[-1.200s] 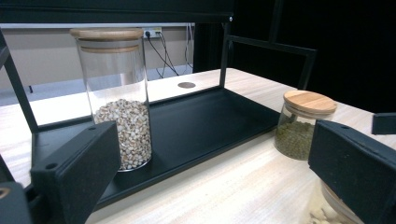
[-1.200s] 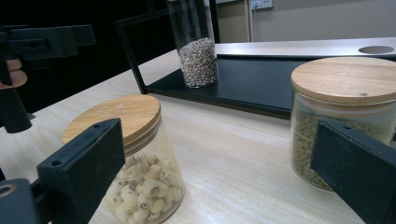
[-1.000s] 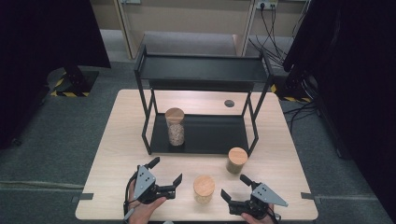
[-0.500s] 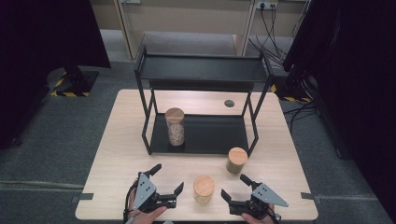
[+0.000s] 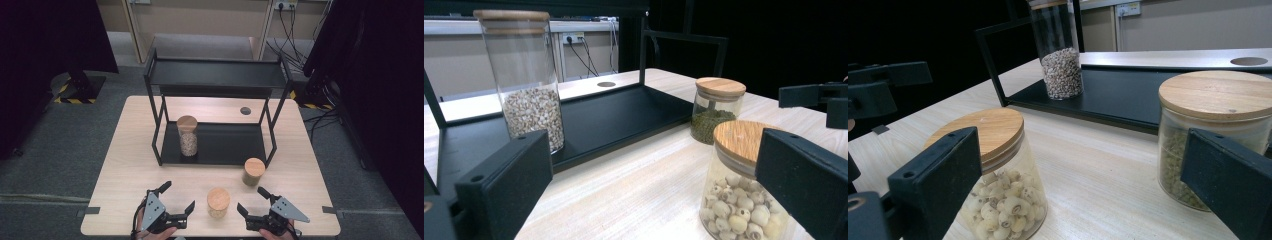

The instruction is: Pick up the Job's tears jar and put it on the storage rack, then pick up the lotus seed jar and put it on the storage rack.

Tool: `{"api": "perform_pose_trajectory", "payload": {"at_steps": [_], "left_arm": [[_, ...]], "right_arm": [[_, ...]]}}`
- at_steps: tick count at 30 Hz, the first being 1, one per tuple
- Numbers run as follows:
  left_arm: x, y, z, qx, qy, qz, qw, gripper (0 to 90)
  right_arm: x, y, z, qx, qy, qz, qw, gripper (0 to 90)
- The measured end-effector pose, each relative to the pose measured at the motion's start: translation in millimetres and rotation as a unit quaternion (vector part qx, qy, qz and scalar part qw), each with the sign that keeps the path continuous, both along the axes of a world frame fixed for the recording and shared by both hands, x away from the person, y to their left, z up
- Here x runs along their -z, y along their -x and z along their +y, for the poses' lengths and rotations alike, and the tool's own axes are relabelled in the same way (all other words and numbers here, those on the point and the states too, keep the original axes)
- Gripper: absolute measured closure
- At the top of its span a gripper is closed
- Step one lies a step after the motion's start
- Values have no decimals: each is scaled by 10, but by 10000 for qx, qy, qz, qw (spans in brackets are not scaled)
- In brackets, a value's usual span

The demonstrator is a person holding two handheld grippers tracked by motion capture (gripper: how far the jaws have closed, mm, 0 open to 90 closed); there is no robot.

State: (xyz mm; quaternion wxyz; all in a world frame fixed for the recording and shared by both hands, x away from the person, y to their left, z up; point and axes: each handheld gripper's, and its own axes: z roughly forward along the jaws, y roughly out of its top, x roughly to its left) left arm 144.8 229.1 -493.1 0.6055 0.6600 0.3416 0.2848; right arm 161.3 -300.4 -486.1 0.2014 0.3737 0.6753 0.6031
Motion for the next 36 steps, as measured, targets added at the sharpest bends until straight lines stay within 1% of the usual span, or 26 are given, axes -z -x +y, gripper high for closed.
{"api": "perform_pose_trajectory", "payload": {"at_steps": [14, 19, 26, 36], "left_arm": [[24, -4, 13, -38, -10, 12, 10000, 14], [34, -7, 20, -67, 5, 40, 10000, 14], [34, -6, 17, -74, 8, 23, 10000, 14], [44, -7, 20, -91, 10, 18, 10000, 14]], "right_arm": [[-1, 10, 5, -51, -4, -16, 10000, 35], [-6, 7, 16, -144, 40, -44, 9999, 35], [-7, 18, 37, -273, 59, -73, 9996, 35], [-6, 12, 127, -520, 183, -110, 9984, 35]]}}
